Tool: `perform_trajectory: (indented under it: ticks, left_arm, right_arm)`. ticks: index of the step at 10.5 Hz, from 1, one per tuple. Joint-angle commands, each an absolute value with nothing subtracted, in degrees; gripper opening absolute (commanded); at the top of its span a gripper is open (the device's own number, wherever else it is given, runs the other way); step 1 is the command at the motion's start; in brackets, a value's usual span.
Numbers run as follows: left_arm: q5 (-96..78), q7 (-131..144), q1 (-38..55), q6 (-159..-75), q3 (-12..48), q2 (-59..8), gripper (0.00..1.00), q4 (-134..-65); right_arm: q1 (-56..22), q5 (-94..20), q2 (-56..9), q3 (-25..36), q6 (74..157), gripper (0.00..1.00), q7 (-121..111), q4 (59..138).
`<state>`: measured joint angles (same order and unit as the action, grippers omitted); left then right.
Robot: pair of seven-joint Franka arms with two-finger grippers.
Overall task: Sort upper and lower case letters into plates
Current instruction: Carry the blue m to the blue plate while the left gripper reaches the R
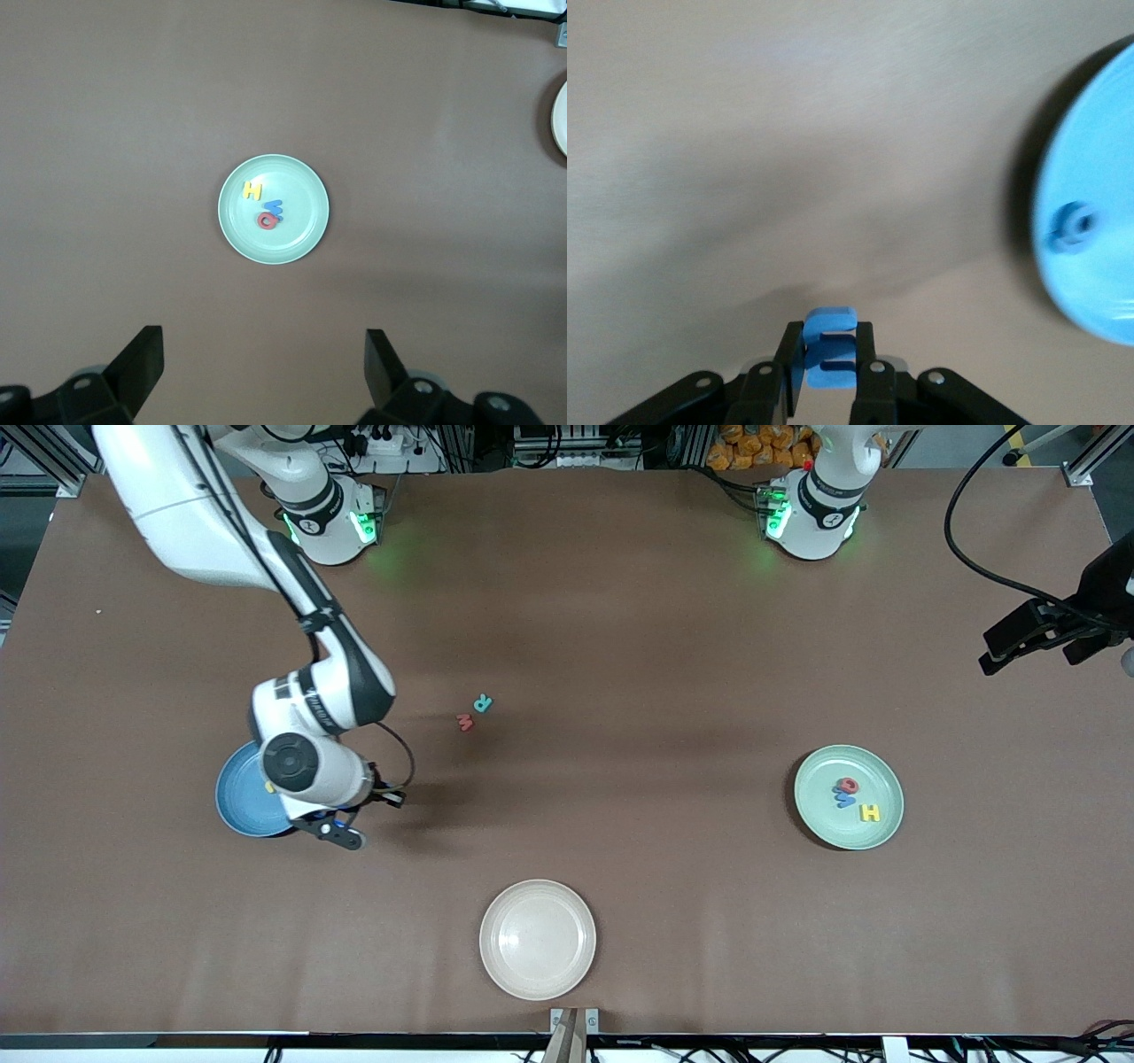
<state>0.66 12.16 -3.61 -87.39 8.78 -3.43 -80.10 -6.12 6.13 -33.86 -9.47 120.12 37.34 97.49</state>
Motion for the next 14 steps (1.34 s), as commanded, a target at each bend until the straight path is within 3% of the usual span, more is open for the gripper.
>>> perform_trajectory:
  ticks: [1, 3, 7, 8, 9, 10, 14]
  left_arm:
    - [-1.2, 10.6, -2.9, -86.7, 8.0, -2.5, 1.00, -81.1]
    - [-1.4, 11.1, -2.6, -86.7, 10.8, -3.4, 1.00, -81.8]
    - [-1.4, 20.1, -0.7, -89.0, 25.1, -9.6, 1.00, -83.0]
    - [-0.6, 26.5, 3.0, -91.6, 27.1, -11.8, 1.00, -83.0]
    - [-0.3, 33.1, 8.1, -93.9, 27.2, -14.1, 1.00, -82.8]
    - [1.0, 37.5, 12.2, -96.9, 27.2, -16.2, 1.00, -82.8]
    - [6.8, 51.7, 25.0, -110.0, 26.9, -26.7, 1.00, -82.4]
  right_arm:
    - [-0.8, 6.7, -30.9, -10.4, 116.1, 0.00, 27.8, 98.3]
    - [3.6, 6.7, -30.7, -10.4, 115.1, 0.00, 19.3, 98.3]
    - [11.7, 6.6, -31.6, -10.4, 114.5, 0.04, 4.0, 98.4]
    - [13.5, 6.6, -31.6, -10.4, 114.6, 0.21, 0.6, 98.3]
    - [15.0, 6.4, -31.7, -10.4, 114.7, 0.84, -3.5, 98.3]
    - [16.1, 6.1, -31.9, -10.5, 114.7, 1.00, -6.7, 98.3]
    - [15.7, 6.1, -32.1, -10.5, 115.0, 1.00, -7.5, 98.3]
